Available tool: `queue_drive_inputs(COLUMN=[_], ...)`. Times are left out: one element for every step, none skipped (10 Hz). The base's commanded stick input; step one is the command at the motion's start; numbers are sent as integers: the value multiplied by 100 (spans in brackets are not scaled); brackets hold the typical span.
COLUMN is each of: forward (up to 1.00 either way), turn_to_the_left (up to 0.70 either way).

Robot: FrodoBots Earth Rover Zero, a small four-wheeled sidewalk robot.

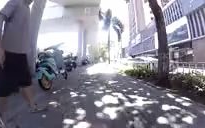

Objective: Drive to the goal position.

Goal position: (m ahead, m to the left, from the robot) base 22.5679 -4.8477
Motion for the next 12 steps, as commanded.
queue_drive_inputs(forward=[45, 45, 45, 45, 45, 55, 70, 70, 70, 61, 45, 45], turn_to_the_left=[0, 0, 0, 0, 0, 0, 0, 0, 0, 0, 0, 0])
